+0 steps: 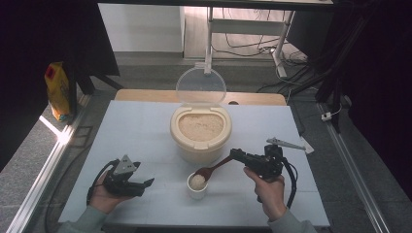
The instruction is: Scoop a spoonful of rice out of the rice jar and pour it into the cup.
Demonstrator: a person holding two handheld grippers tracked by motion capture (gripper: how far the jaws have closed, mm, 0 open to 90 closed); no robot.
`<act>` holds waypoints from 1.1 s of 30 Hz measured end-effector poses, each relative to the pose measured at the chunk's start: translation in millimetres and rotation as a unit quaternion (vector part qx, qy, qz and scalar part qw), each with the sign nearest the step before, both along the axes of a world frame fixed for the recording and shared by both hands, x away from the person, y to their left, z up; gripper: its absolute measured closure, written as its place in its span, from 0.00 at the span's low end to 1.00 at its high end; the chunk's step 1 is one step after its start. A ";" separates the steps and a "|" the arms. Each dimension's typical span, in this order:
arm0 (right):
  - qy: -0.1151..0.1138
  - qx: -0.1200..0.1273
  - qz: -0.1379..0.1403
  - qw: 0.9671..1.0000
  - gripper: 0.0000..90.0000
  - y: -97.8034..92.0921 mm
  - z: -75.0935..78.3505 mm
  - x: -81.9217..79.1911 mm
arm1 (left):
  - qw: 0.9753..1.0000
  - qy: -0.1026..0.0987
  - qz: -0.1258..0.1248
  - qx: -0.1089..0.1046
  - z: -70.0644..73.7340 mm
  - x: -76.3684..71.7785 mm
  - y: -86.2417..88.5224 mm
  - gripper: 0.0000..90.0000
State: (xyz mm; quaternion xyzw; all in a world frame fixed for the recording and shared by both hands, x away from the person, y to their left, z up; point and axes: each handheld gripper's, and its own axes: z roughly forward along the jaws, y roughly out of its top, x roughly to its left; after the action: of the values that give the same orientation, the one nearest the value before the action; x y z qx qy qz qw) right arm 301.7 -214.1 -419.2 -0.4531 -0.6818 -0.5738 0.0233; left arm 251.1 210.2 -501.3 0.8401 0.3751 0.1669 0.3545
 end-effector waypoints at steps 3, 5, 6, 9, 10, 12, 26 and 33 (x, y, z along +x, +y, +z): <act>-0.012 -0.011 0.000 1.000 0.92 2.6 2.6 -1.6 | 1.000 0.000 0.000 0.000 0.0 0.0 0.0 0.24; -0.017 -0.016 0.002 1.000 0.92 3.6 3.8 -2.6 | 1.000 0.000 0.000 0.001 0.0 0.0 0.1 0.24; -0.020 -0.018 0.003 1.000 0.92 3.8 4.1 -3.1 | 1.000 0.000 0.000 0.001 0.0 0.0 0.0 0.24; -0.026 -0.020 0.005 0.999 0.92 3.7 4.4 -3.8 | 1.000 0.000 0.000 0.001 0.1 -0.1 0.2 0.24; -0.027 -0.020 0.006 0.999 0.92 3.4 4.5 -4.2 | 1.000 0.000 0.000 0.001 0.0 0.0 0.3 0.25; -0.030 -0.019 0.007 0.999 0.92 2.0 4.5 -4.5 | 1.000 0.000 0.000 0.002 -0.1 0.3 0.4 0.24; -0.061 -0.021 0.017 0.998 0.92 -0.6 9.4 -8.6 | 1.000 0.000 0.000 0.002 0.0 0.1 0.4 0.25; -0.051 0.004 0.014 0.999 0.92 -9.5 8.5 -7.4 | 1.000 0.000 0.001 0.002 -0.2 0.1 0.3 0.25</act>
State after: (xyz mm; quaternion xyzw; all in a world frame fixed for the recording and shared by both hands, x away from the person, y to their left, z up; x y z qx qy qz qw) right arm 294.3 -223.6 -410.7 -0.4136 -0.6859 -0.5987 -0.0022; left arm 251.2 210.5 -501.5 0.8405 0.3753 0.1680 0.3528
